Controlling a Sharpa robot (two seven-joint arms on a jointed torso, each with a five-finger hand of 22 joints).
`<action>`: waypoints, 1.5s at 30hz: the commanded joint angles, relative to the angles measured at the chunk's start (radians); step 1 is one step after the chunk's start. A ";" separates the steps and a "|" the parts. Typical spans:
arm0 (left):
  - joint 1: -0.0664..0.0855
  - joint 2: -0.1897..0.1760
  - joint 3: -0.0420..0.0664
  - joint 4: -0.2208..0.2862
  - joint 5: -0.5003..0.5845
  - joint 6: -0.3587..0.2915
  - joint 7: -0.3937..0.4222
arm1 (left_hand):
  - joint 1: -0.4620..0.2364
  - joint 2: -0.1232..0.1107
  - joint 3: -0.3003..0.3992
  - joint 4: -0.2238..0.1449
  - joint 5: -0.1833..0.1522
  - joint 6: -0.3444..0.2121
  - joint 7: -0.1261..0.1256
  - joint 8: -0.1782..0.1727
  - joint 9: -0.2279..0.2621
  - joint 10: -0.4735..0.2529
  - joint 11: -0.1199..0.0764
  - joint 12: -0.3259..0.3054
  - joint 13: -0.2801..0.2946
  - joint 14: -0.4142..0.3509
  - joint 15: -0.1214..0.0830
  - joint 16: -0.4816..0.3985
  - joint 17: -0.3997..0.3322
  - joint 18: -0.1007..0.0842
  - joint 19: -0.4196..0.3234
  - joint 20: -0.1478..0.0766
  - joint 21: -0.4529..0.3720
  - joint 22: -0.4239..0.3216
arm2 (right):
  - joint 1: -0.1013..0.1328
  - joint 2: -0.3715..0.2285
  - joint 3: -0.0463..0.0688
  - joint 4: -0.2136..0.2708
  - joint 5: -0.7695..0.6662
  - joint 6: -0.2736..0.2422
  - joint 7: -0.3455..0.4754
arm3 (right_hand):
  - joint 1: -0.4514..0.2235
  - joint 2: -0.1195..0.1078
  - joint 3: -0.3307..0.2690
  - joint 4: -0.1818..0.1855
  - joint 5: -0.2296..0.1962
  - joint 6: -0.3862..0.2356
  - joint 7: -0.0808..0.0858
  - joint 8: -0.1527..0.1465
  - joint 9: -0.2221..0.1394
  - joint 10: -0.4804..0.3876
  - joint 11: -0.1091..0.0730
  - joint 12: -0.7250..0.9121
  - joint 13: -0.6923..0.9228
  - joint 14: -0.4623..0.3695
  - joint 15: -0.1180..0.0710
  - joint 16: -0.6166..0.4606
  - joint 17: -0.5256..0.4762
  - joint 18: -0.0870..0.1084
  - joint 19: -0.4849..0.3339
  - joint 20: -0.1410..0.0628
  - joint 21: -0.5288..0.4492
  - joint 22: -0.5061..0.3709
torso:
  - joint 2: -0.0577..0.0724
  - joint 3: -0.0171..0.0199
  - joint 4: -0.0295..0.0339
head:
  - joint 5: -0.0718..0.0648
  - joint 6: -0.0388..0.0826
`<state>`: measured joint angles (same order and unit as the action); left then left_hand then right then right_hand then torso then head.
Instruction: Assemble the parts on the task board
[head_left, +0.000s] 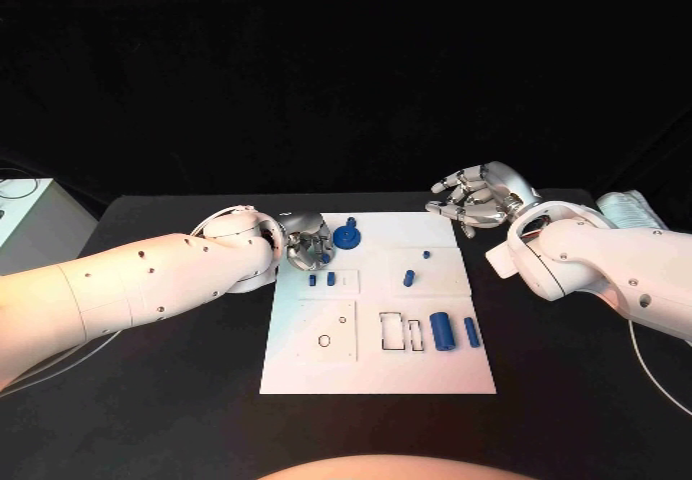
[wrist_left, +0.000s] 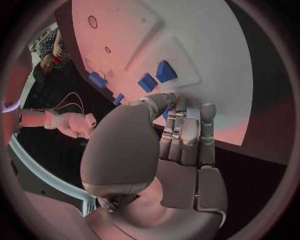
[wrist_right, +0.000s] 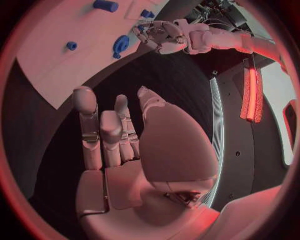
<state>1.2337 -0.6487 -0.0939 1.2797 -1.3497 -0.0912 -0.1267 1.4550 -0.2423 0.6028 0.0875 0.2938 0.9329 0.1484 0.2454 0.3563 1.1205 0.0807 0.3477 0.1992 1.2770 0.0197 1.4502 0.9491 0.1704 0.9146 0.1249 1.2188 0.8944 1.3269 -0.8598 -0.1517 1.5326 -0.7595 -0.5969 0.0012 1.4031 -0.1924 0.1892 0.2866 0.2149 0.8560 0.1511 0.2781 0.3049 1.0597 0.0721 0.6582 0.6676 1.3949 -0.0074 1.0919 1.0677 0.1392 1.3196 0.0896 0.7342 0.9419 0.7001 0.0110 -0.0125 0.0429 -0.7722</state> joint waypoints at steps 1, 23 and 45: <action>-0.002 0.000 0.000 0.003 -0.008 -0.003 -0.005 | -0.006 -0.002 -0.006 0.000 -0.004 -0.009 0.000 -0.006 -0.002 0.005 -0.005 0.001 0.002 -0.005 -0.003 -0.002 0.002 -0.006 -0.001 0.001 -0.006 -0.001 | 0.000 0.001 0.000 -0.001 -0.013 0.006 0.012 | -0.003 -0.008 0.008 0.000 0.003 -0.004 0.004 0.002 0.001 -0.001 -0.003 -0.004 -0.001 -0.006 0.000 -0.002 0.002 0.010 0.001 0.004 -0.004 -0.001 | 0.000 0.0002 0.0002 | 0.000 0.000; -0.003 -0.010 0.000 0.014 -0.008 -0.007 -0.010 | -0.003 -0.004 -0.010 -0.007 -0.001 -0.041 -0.009 -0.033 -0.013 0.021 -0.016 0.017 0.023 0.009 -0.012 0.004 0.022 -0.009 0.019 -0.005 -0.004 0.008 | -0.001 0.002 0.000 -0.005 -0.013 0.007 0.012 | -0.003 -0.008 0.008 0.000 0.003 -0.004 0.004 0.002 0.001 -0.001 -0.003 -0.004 -0.001 -0.006 0.000 -0.002 0.002 0.010 0.001 0.004 -0.004 -0.001 | 0.000 0.0008 -0.0003 | 0.002 0.001; -0.005 -0.022 0.010 -0.056 0.013 -0.055 -0.002 | 0.005 0.000 -0.018 -0.012 0.002 -0.114 -0.016 -0.083 -0.049 0.016 -0.022 0.029 0.055 0.013 -0.019 0.004 0.023 -0.010 0.034 -0.014 -0.005 0.010 | -0.001 -0.001 0.000 -0.013 -0.068 0.054 -0.008 | 0.023 -0.016 0.046 -0.010 -0.012 -0.005 0.013 0.019 -0.001 -0.025 0.009 -0.170 -0.161 0.020 0.007 0.024 0.060 -0.003 0.044 0.008 0.050 0.045 | 0.000 -0.0003 -0.0014 | 0.000 0.006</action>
<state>1.2301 -0.6687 -0.0844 1.2284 -1.3509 -0.1188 -0.1373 1.4551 -0.2424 0.5892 0.0742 0.2938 0.8133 0.1312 0.1572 0.3056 1.1406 0.0606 0.3716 0.2527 1.2936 0.0034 1.4502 0.9756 0.1705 0.9436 0.1107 1.2189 0.9059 1.3263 -0.8602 -0.1517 1.5200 -0.7819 -0.5861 -0.0026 1.4194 -0.2112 0.2328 0.2761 0.2066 0.8431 0.1611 0.2938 0.3047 1.0389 0.0799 0.4929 0.5113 1.4089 0.0012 1.1121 1.1241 0.1393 1.3619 0.0983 0.7808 0.9847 0.6997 0.0110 -0.0134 0.0443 -0.7657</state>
